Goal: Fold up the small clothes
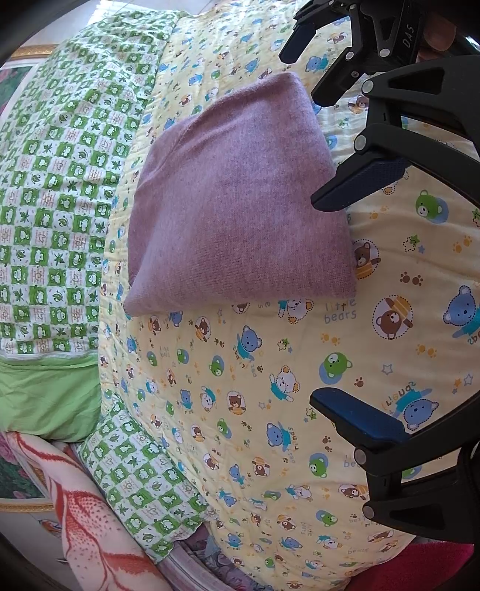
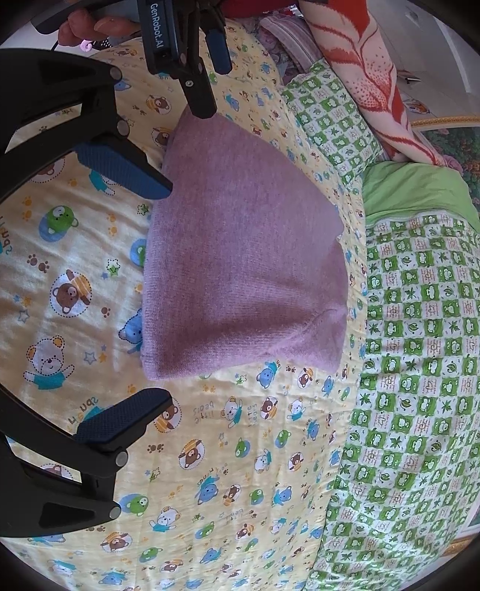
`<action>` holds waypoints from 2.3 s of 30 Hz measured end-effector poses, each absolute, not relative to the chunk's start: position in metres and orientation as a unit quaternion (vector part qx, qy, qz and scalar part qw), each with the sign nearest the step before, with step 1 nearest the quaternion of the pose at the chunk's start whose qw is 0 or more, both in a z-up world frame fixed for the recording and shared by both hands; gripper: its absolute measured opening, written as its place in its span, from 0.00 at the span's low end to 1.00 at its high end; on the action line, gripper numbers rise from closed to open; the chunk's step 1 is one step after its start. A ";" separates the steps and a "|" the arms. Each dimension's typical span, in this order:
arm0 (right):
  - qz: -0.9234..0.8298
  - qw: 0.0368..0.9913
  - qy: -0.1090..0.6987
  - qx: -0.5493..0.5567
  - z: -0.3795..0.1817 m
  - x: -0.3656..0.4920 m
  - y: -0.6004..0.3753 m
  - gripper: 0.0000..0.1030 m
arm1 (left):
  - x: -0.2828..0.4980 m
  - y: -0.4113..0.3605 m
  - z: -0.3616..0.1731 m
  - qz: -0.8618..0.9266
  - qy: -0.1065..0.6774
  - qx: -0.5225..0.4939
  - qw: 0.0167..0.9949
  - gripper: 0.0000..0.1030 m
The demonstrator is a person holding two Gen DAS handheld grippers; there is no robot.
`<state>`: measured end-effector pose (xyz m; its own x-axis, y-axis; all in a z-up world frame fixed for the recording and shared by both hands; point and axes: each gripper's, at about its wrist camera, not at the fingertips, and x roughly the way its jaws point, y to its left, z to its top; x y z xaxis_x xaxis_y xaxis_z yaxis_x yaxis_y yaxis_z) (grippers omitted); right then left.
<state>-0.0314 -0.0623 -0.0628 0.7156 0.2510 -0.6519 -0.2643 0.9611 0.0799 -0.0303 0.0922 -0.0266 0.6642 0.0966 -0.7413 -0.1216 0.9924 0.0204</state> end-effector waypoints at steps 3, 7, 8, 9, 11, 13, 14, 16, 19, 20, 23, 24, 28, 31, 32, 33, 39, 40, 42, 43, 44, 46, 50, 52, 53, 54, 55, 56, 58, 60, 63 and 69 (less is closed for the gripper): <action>0.140 0.926 0.351 -0.009 -0.063 -0.031 -0.063 0.99 | -0.030 0.091 -0.027 0.059 0.407 -0.016 0.911 0.94; 0.140 0.926 0.351 -0.009 -0.062 -0.032 -0.063 0.99 | -0.031 0.090 -0.027 0.058 0.407 -0.016 0.912 0.94; 0.141 0.926 0.351 -0.008 -0.062 -0.032 -0.063 0.99 | -0.031 0.090 -0.026 0.058 0.406 -0.015 0.912 0.94; 0.141 0.926 0.351 -0.009 -0.062 -0.032 -0.063 0.99 | -0.031 0.090 -0.027 0.058 0.406 -0.014 0.912 0.94; 0.140 0.926 0.350 -0.009 -0.062 -0.032 -0.063 0.99 | -0.031 0.089 -0.026 0.058 0.405 -0.014 0.912 0.94; 0.140 0.926 0.350 -0.008 -0.062 -0.032 -0.064 0.99 | -0.031 0.089 -0.026 0.057 0.405 -0.015 0.912 0.94; 0.139 0.926 0.350 -0.008 -0.062 -0.032 -0.063 0.99 | -0.032 0.089 -0.026 0.057 0.405 -0.015 0.912 0.94; 0.136 0.927 0.350 -0.006 -0.062 -0.034 -0.062 0.99 | -0.032 0.088 -0.026 0.057 0.406 -0.014 0.912 0.94; 0.134 0.927 0.350 -0.004 -0.061 -0.034 -0.062 0.99 | -0.033 0.087 -0.026 0.056 0.406 -0.013 0.912 0.94; 0.134 0.927 0.350 -0.004 -0.061 -0.034 -0.062 0.99 | -0.033 0.087 -0.026 0.055 0.406 -0.012 0.912 0.94; 0.135 0.927 0.349 -0.003 -0.061 -0.034 -0.062 0.99 | -0.032 0.087 -0.026 0.054 0.406 -0.010 0.912 0.94; 0.133 0.927 0.350 -0.004 -0.061 -0.034 -0.063 0.99 | -0.033 0.087 -0.026 0.054 0.407 -0.011 0.912 0.94; 0.135 0.927 0.349 -0.003 -0.061 -0.034 -0.063 0.99 | -0.032 0.088 -0.026 0.054 0.406 -0.011 0.912 0.94; 0.134 0.927 0.349 -0.003 -0.060 -0.035 -0.062 0.99 | -0.033 0.088 -0.026 0.054 0.406 -0.010 0.912 0.94; 0.134 0.927 0.349 -0.002 -0.061 -0.034 -0.063 0.99 | -0.032 0.088 -0.026 0.053 0.406 -0.010 0.912 0.94; 0.134 0.927 0.349 -0.002 -0.061 -0.034 -0.063 0.99 | -0.032 0.088 -0.026 0.052 0.406 -0.011 0.912 0.94; 0.133 0.927 0.350 0.000 -0.060 -0.034 -0.063 0.99 | -0.030 0.091 -0.026 0.051 0.409 -0.012 0.911 0.94; 0.132 0.927 0.350 0.000 -0.060 -0.034 -0.063 0.99 | -0.029 0.092 -0.026 0.051 0.409 -0.012 0.911 0.94; 0.131 0.927 0.351 -0.001 -0.059 -0.034 -0.062 0.99 | -0.029 0.092 -0.026 0.050 0.409 -0.011 0.911 0.94; 0.131 0.927 0.351 0.001 -0.059 -0.034 -0.062 0.99 | -0.029 0.092 -0.026 0.051 0.409 -0.011 0.911 0.94; 0.131 0.927 0.351 0.002 -0.059 -0.034 -0.062 0.99 | -0.029 0.092 -0.026 0.051 0.410 -0.011 0.911 0.94; 0.131 0.927 0.351 0.000 -0.059 -0.033 -0.063 0.99 | -0.028 0.092 -0.026 0.050 0.410 -0.011 0.911 0.94; 0.131 0.927 0.351 0.001 -0.059 -0.032 -0.064 0.99 | -0.028 0.092 -0.026 0.050 0.410 -0.011 0.911 0.94; 0.131 0.927 0.351 0.001 -0.059 -0.033 -0.063 0.99 | -0.028 0.092 -0.026 0.049 0.410 -0.011 0.911 0.94; 0.131 0.927 0.351 0.003 -0.058 -0.033 -0.063 0.99 | -0.027 0.092 -0.026 0.049 0.410 -0.011 0.911 0.94; 0.131 0.927 0.351 0.005 -0.058 -0.033 -0.062 0.99 | -0.027 0.092 -0.026 0.049 0.410 -0.011 0.911 0.94; 0.130 0.928 0.350 0.006 -0.057 -0.033 -0.062 0.99 | -0.027 0.092 -0.026 0.049 0.410 -0.010 0.911 0.94; 0.131 0.928 0.349 0.006 -0.057 -0.034 -0.061 0.99 | -0.026 0.092 -0.025 0.049 0.410 -0.010 0.911 0.94; 0.130 0.928 0.349 0.007 -0.056 -0.034 -0.060 0.99 | -0.026 0.092 -0.025 0.049 0.410 -0.010 0.911 0.94; 0.130 0.928 0.349 0.007 -0.056 -0.034 -0.060 0.99 | -0.026 0.092 -0.025 0.049 0.410 -0.010 0.911 0.94; 0.131 0.928 0.349 0.006 -0.056 -0.033 -0.061 0.99 | -0.026 0.092 -0.025 0.049 0.410 -0.009 0.911 0.94; 0.128 0.928 0.350 0.009 -0.055 -0.033 -0.061 0.99 | -0.025 0.092 -0.024 0.048 0.410 -0.009 0.911 0.94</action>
